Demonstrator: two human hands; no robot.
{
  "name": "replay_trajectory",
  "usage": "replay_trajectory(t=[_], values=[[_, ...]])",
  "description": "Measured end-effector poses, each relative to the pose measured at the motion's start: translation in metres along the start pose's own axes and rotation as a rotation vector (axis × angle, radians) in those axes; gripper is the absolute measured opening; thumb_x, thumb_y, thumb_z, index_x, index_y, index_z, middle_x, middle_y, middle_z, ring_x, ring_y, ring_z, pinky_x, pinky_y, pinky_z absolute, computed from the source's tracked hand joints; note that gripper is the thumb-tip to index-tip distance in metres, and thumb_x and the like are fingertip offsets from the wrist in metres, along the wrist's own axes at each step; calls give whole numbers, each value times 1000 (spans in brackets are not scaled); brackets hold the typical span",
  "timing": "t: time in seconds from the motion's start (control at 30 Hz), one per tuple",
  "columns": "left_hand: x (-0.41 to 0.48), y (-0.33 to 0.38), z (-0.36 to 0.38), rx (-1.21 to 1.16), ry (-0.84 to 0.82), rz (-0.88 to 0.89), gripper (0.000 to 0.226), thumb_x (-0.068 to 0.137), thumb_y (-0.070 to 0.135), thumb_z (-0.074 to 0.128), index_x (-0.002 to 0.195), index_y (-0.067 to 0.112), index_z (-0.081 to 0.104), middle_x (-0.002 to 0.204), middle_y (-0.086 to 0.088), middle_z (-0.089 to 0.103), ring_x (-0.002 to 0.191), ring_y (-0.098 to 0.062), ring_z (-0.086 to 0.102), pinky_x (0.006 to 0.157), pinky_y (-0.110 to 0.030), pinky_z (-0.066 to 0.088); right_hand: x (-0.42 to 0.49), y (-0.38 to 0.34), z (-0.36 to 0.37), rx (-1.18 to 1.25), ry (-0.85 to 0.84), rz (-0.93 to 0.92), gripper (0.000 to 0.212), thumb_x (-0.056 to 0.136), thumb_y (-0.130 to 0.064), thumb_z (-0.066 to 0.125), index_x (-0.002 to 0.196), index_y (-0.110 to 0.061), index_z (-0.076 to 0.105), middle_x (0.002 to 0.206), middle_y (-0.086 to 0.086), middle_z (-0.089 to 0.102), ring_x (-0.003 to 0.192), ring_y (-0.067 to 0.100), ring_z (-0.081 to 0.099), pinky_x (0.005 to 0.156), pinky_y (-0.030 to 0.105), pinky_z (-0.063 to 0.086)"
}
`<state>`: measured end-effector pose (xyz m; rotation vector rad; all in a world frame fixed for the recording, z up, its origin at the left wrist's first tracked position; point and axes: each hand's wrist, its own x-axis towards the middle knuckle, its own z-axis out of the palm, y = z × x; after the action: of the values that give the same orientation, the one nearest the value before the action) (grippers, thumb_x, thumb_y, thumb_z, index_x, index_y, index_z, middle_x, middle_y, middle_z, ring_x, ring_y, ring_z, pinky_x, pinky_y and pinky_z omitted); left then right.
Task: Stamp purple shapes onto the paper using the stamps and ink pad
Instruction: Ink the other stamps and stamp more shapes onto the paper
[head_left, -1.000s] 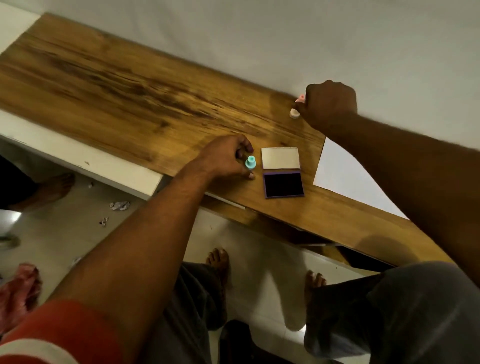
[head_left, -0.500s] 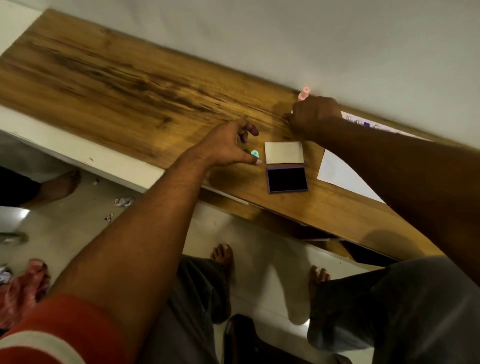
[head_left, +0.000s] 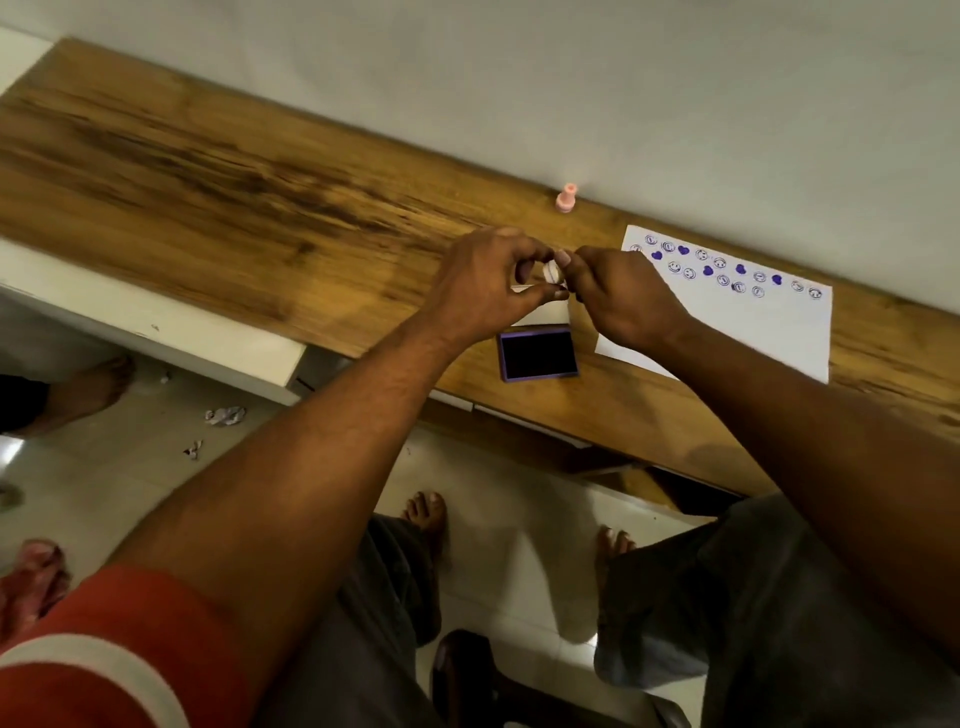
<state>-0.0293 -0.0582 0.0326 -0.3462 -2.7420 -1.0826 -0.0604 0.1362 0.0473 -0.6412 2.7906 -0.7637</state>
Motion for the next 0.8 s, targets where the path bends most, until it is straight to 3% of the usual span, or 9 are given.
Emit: replay_trajectory(t=[0.23,0.5,0.63,0.8], values=[[-3,0,-4,-52,-86,-97,34,78,44,89,105,24,82,79,11,66,78,-12,64,73,-41,54,-4,0,6,-292,77,-83,44,108,-52,34,89,-18,54,70,0,53,62,22,50,51,31,27],[-29,-20,-20,-108,-121,-161,31,76,36,91,103,25,81,76,11,65,79,-13,67,79,-45,57,-8,-19,18,-490,69,-314,51,107,-54,29,104,-13,60,80,6,67,61,20,50,57,30,35],[-52,-39,-27,-87,-142,-251,42,69,39,96,107,28,82,75,12,66,76,-11,67,79,-46,58,-11,-17,21,-533,31,-326,55,106,-57,23,108,-15,58,80,5,68,58,21,52,58,31,38],[-79,-52,-17,-32,-139,-325,48,73,41,94,117,29,80,78,5,69,79,-20,69,82,-49,58,-25,-3,28,-646,-116,-279,50,108,-55,24,116,-17,56,100,11,74,78,25,67,78,39,50]])
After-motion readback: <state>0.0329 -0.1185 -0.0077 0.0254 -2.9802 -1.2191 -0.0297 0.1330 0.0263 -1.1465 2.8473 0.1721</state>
